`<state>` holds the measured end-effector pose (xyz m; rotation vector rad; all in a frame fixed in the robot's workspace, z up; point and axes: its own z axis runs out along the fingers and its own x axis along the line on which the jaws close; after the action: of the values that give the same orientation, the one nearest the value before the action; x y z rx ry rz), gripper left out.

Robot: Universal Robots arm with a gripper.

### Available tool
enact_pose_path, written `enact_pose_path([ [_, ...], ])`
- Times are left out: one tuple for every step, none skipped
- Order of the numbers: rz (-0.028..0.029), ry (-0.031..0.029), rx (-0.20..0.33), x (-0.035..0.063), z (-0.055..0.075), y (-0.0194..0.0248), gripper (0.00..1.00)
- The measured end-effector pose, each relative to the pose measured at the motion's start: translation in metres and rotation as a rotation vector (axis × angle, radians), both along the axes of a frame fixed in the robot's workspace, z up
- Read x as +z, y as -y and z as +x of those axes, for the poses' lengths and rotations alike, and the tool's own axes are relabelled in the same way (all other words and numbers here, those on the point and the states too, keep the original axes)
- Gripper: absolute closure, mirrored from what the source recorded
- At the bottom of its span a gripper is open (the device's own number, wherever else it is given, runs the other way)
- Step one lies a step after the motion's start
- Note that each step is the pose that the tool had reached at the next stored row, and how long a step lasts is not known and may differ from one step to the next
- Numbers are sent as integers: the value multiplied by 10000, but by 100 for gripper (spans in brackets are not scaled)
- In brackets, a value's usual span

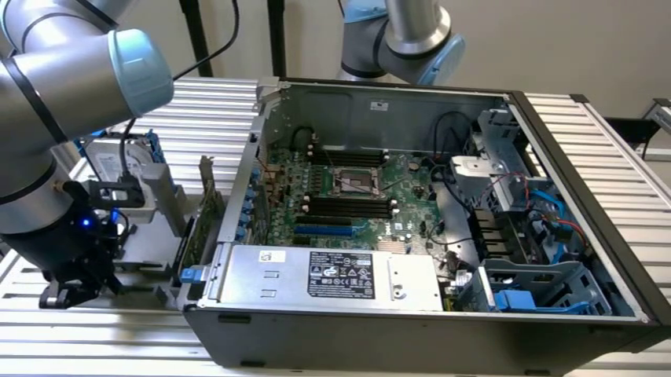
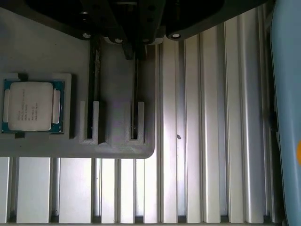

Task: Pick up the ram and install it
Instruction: 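Pick up the ram and move it above insertion slot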

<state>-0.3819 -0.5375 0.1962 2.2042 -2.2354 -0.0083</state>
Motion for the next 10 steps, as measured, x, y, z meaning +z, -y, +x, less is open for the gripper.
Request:
enact_pose_path([
  [0,0,0,13,0,0,86],
  [0,0,0,29,0,0,86],
  [-1,0,0,49,0,0,86],
  [0,0,0,70,0,0,86],
  [0,0,0,96,0,0,86],
  [-1,-1,0,134,0,0,86],
  [-1,-2,0,175,0,0,86],
  [-1,-3,0,220,0,0,86],
  [0,-4,0,266,0,0,86],
  [-1,-7,-1,311,0,0,86],
])
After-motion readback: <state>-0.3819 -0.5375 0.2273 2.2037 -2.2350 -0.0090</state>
